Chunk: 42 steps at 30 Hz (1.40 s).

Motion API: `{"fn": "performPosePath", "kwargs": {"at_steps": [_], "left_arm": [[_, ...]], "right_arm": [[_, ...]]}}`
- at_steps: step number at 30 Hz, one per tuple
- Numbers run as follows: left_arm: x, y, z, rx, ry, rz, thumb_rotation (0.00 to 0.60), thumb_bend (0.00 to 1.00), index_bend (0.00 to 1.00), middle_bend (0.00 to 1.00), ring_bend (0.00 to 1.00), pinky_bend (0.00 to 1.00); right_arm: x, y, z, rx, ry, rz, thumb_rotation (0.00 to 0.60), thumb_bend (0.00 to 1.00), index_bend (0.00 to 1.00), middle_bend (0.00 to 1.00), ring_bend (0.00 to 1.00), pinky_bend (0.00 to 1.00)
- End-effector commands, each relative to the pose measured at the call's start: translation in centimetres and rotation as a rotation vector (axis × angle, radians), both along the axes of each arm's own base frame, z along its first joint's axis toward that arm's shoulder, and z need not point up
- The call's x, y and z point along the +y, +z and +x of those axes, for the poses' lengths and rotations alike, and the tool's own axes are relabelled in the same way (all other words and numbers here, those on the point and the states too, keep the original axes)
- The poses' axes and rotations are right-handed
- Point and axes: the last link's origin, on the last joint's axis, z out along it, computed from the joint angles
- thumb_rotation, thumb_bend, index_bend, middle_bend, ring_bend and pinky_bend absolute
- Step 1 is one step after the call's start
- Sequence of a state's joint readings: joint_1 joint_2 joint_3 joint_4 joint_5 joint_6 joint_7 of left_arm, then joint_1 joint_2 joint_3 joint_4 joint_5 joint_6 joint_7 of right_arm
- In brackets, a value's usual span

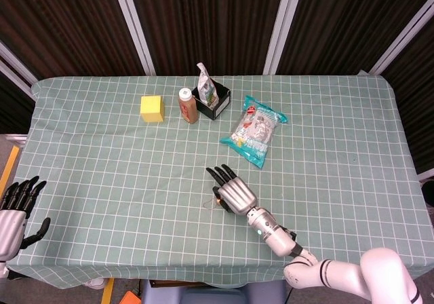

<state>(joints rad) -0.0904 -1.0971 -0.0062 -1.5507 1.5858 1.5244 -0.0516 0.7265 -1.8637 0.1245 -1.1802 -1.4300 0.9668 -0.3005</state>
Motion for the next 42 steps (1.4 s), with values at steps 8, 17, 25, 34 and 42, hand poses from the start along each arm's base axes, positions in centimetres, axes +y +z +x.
{"fn": "performPosePath", "kwargs": {"at_steps": [8, 17, 25, 34, 42], "left_arm": [[-0.1, 0.3, -0.1, 0.001, 0.000, 0.010, 0.600, 0.41, 0.00, 0.00, 0.00, 0.00], [-0.3, -0.4, -0.1, 0.010, 0.000, -0.030, 0.600, 0.41, 0.00, 0.00, 0.00, 0.00], [-0.3, -0.6, 0.5, 0.006, -0.026, -0.019, 0.600, 0.41, 0.00, 0.00, 0.00, 0.00], [-0.2, -0.6, 0.2, 0.011, -0.008, -0.024, 0.600, 0.41, 0.00, 0.00, 0.00, 0.00], [-0.4, -0.2, 0.0, 0.009, -0.007, -0.017, 0.600, 0.41, 0.00, 0.00, 0.00, 0.00]], "right_arm": [[1.9, 1.7, 3.2, -0.125, 0.061, 0.023, 0.600, 0.54, 0.72, 0.07, 0.00, 0.00], [1.7, 7.0, -3.6, -0.004, -0.038, -0.058, 0.600, 0.54, 0.73, 0.08, 0.00, 0.00], [1.1, 6.9, -1.9, -0.002, 0.013, -0.075, 0.600, 0.55, 0.73, 0.08, 0.00, 0.00], [2.0, 5.5, -0.8, -0.049, 0.020, -0.018, 0.600, 0.55, 0.73, 0.09, 0.00, 0.00], [2.5, 5.0, -2.5, 0.006, 0.006, -0.015, 0.600, 0.55, 0.73, 0.09, 0.00, 0.00]]}}
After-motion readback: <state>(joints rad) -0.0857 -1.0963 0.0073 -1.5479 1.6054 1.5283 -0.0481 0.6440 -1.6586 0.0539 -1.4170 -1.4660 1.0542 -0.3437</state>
